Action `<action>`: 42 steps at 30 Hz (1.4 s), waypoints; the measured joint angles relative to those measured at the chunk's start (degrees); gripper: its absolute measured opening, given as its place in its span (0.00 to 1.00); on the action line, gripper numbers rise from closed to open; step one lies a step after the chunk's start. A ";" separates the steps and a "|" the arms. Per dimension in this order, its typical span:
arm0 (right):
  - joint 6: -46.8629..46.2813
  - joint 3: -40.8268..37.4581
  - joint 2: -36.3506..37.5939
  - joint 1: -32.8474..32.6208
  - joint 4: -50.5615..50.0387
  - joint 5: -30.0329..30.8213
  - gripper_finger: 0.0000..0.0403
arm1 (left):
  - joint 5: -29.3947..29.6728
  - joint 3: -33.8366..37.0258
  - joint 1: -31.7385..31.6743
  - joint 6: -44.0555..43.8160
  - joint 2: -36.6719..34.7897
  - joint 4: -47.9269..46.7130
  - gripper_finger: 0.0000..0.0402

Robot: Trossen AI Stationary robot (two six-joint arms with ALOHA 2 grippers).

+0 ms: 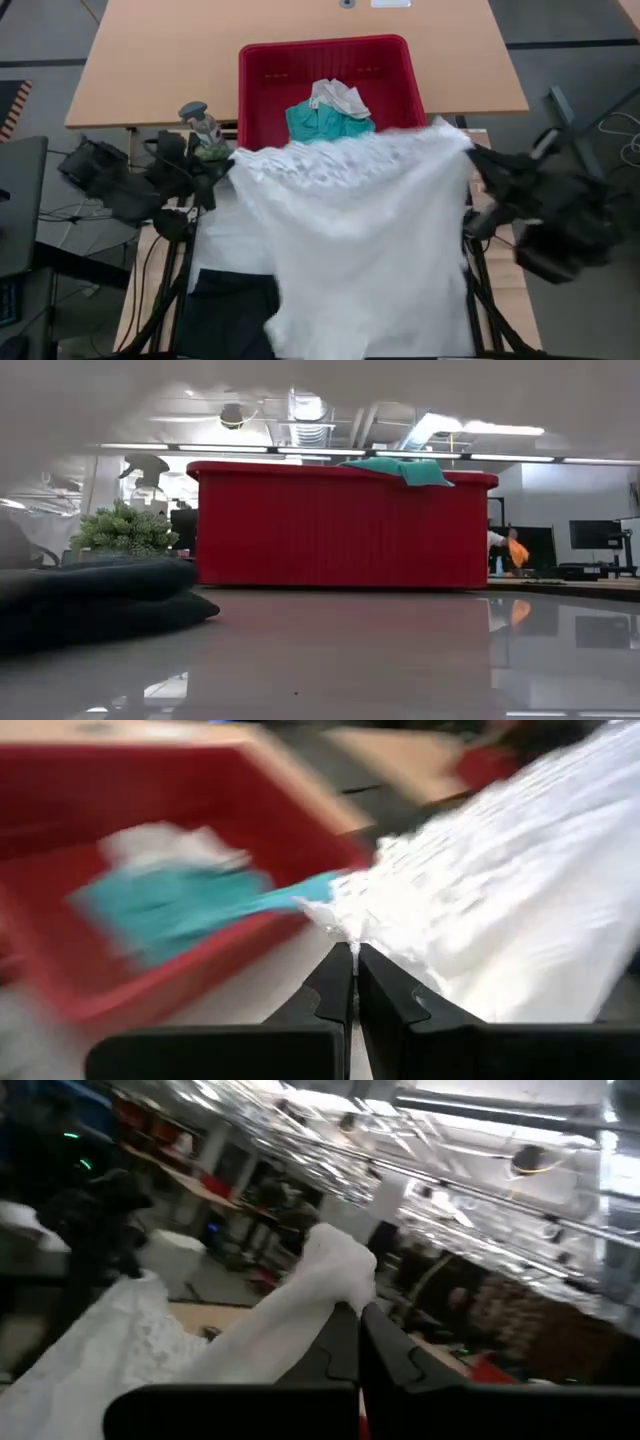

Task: Fold Laundry from Bin
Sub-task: Fold the white dress

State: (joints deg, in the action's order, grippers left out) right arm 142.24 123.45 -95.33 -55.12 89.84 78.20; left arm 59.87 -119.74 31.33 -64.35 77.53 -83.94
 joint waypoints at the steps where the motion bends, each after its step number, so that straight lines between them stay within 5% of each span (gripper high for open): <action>1: -0.32 -1.67 0.56 1.91 0.00 0.04 0.06 | 0.25 0.28 -0.39 -5.16 0.32 -4.94 0.00; 10: -4.24 -8.82 1.21 8.84 0.02 -2.78 0.05 | -3.22 5.62 -0.89 0.50 -2.38 0.53 0.00; 19: -6.36 -3.54 -2.79 2.50 -1.39 -5.12 0.05 | -5.35 5.64 -0.13 18.06 -6.17 17.62 0.00; 25: -4.60 0.36 -4.37 1.10 -11.80 -5.63 0.05 | -9.10 5.64 -0.35 35.15 -8.23 35.49 0.00; 29: -9.98 0.58 -0.25 2.36 -40.15 -11.18 0.06 | -11.60 5.62 -0.37 41.48 -9.11 43.75 0.00; 32: -32.49 1.99 4.31 5.00 -76.33 -20.90 0.05 | -12.54 5.62 -0.37 42.67 -9.66 45.82 0.00; 35: -67.45 6.66 8.28 11.01 -112.47 -46.42 0.05 | -12.58 5.62 -0.37 42.24 -9.88 46.06 0.00; 38: -95.17 8.75 10.08 23.31 -119.45 -78.32 0.05 | -13.97 5.62 -0.37 41.00 -9.81 46.11 0.00; 40: -108.48 7.91 10.17 29.84 -117.23 -85.76 0.05 | -17.02 5.62 -0.37 37.47 -9.82 46.18 0.00; 42: -119.48 6.52 9.75 32.23 -116.66 -85.80 0.05 | -19.49 5.62 -0.37 32.74 -9.74 46.23 0.00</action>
State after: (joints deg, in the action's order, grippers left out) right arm 22.76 129.98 -85.58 -22.89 -26.81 -7.60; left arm 40.37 -114.13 30.96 -31.61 67.79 -37.71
